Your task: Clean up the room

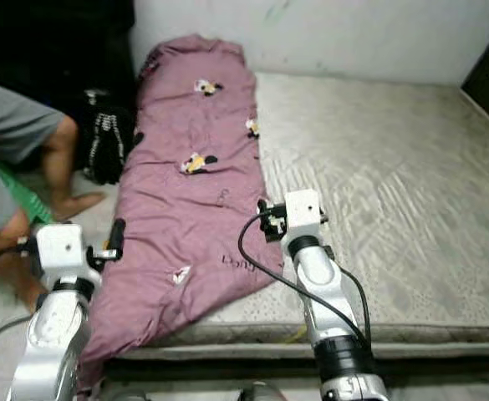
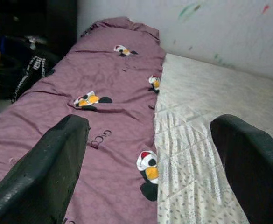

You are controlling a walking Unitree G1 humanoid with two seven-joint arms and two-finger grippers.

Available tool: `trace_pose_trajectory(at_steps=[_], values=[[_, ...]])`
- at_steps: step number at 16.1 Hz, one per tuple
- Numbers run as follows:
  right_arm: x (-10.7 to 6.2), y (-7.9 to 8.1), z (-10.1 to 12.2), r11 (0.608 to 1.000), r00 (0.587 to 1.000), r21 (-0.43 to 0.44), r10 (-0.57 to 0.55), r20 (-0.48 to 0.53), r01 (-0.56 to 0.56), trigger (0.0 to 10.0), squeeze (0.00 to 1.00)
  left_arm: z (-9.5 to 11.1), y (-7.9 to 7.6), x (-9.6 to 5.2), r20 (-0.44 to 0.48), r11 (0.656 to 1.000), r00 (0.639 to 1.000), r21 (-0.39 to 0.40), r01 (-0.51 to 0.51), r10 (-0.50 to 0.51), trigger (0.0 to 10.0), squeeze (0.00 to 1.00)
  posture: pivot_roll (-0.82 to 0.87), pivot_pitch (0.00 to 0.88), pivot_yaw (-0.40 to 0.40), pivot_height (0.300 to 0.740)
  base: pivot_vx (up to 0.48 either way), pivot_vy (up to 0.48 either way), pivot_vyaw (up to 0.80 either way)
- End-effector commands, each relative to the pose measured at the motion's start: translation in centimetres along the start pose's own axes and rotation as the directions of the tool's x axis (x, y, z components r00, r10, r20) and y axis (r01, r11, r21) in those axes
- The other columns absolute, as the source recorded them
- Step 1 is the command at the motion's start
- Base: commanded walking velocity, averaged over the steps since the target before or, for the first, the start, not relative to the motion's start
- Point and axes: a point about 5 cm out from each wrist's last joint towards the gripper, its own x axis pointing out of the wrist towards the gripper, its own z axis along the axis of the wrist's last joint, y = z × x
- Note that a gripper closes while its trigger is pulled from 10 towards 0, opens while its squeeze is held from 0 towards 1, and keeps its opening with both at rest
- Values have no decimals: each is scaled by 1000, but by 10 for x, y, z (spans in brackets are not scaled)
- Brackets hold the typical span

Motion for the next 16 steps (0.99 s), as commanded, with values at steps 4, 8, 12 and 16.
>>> trace_pose_trajectory(at_steps=[4,8,12,16], values=[[0,-5,1,1000,1000,0,-13,-5,13,10000,0,7,-2,2,-2,1000,1000,0,-17,17,10000,0,24,0,-68,740,0,0,-331],[2,-5,2,1000,1000,-5,-14,1,14,10000,0,7,-2,0,14,1000,1000,19,18,-19,10000,0,21,0,-65,740,0,0,-800],[2,-6,1,1000,1000,-7,-8,7,8,10000,0,6,-1,0,5,1000,1000,6,22,-22,10000,0,22,0,-69,740,0,0,-141],[4,-4,5,1000,1000,1,2,25,-2,10000,0,5,1,0,4,1000,1000,16,4,-5,10000,0,26,0,-66,740,0,0,0]])
